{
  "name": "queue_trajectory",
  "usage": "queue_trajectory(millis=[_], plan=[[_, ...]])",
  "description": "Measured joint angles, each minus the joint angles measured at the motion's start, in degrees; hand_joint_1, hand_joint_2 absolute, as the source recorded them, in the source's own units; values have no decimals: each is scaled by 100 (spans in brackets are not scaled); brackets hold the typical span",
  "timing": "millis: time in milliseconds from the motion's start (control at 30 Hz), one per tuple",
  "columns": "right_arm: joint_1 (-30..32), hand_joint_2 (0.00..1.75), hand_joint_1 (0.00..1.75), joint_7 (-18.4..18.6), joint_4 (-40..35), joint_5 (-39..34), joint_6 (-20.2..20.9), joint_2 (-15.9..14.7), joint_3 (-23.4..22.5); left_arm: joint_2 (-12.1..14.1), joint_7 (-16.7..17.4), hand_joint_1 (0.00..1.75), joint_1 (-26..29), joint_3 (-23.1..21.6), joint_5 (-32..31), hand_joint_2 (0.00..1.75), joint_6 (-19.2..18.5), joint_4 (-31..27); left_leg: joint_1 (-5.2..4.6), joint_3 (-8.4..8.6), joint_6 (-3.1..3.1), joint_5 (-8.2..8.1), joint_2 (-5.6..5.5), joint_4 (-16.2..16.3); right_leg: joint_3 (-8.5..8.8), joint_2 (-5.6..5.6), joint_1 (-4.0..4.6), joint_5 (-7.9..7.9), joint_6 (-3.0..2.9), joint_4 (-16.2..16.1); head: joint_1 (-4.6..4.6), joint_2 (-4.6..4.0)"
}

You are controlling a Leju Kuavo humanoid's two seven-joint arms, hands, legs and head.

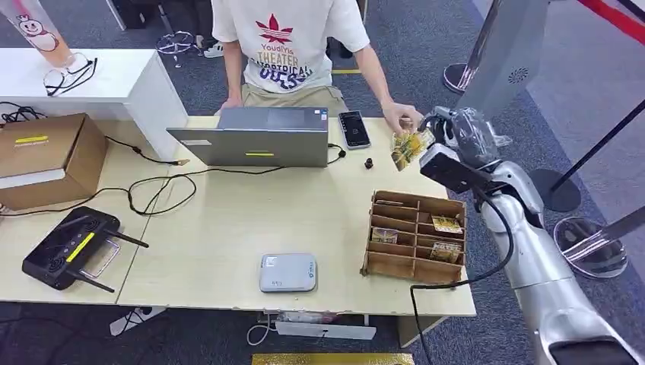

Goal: Pass the card to the sensor for recognition and then transmit it.

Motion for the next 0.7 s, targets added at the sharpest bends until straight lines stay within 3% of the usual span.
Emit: queue_trajectory(millis=[300, 700], plan=[[-820, 175, 175, 9, 821, 20, 9, 434, 282, -46, 114, 0, -55, -52, -96, 0, -2, 0, 0, -2, 0, 1, 0, 0, 0, -2, 0, 0, 0, 0, 2, 0], [-1780, 175, 175, 74, 2316, 230, -271, 1016, 651, -68, 136, 0, -95, -151, -105, 0, -2, 0, 0, -1, 1, 3, -1, 1, 0, -2, 1, 0, 1, 0, 2, 0]])
